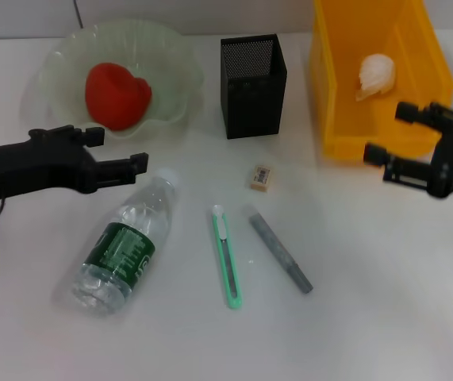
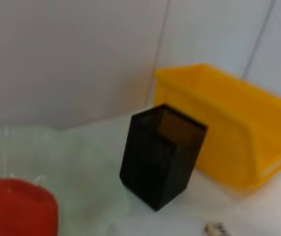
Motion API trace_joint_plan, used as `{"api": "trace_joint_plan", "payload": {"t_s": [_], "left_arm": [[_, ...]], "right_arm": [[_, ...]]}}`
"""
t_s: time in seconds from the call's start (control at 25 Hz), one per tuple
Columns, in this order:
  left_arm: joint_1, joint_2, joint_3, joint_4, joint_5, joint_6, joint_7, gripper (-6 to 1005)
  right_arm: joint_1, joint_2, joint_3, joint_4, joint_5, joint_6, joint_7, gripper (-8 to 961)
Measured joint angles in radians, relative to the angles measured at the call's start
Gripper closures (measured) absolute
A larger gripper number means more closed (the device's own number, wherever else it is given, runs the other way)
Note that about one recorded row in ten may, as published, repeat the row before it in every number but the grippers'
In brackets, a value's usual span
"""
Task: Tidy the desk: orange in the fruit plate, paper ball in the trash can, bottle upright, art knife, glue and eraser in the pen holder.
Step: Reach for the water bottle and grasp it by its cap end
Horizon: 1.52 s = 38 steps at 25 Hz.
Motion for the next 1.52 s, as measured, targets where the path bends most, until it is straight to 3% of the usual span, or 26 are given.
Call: {"api": "trace_joint_plan", "payload": {"t_s": [0.04, 0.12, 0.16, 0.32, 0.4, 0.48, 0.52, 0.72, 1.12, 1.52], "left_arm": [[0.0, 0.0, 0.0, 0.0, 0.0, 0.0, 0.0, 136], [-0.048, 0.0, 0.125, 0.082, 0.224, -0.022, -0.253, 136], [-0.048, 0.0, 0.125, 0.082, 0.224, -0.022, -0.253, 136], [-0.172, -0.004, 0.274, 0.076, 0.51, -0.007, -0.527, 136], [-0.227, -0.006, 0.304, 0.043, 0.576, 0.008, -0.594, 136], [-0.256, -0.007, 0.314, 0.018, 0.59, 0.013, -0.611, 136], [-0.301, -0.007, 0.325, -0.043, 0.585, 0.005, -0.617, 136], [-0.346, -0.008, 0.328, -0.13, 0.585, -0.035, -0.622, 136], [-0.37, -0.008, 0.321, -0.241, 0.591, -0.107, -0.626, 144], [-0.369, -0.007, 0.328, -0.261, 0.601, -0.112, -0.622, 192]], "right_arm": [[0.0, 0.0, 0.0, 0.0, 0.0, 0.0, 0.0, 106], [-0.002, -0.002, 0.014, 0.082, -0.002, -0.054, -0.094, 106], [-0.002, -0.002, 0.014, 0.082, -0.002, -0.054, -0.094, 106], [0.003, -0.003, 0.034, 0.187, 0.0, -0.114, -0.201, 106], [0.005, -0.003, 0.036, 0.198, 0.0, -0.116, -0.203, 106], [0.007, -0.003, 0.037, 0.215, 0.001, -0.117, -0.205, 106], [0.008, -0.003, 0.038, 0.223, 0.001, -0.115, -0.205, 106], [0.013, -0.003, 0.038, 0.241, 0.001, -0.113, -0.207, 105], [0.046, -0.005, 0.04, 0.291, -0.002, -0.108, -0.208, 105], [0.055, -0.005, 0.052, 0.305, -0.004, -0.11, -0.206, 106]]}}
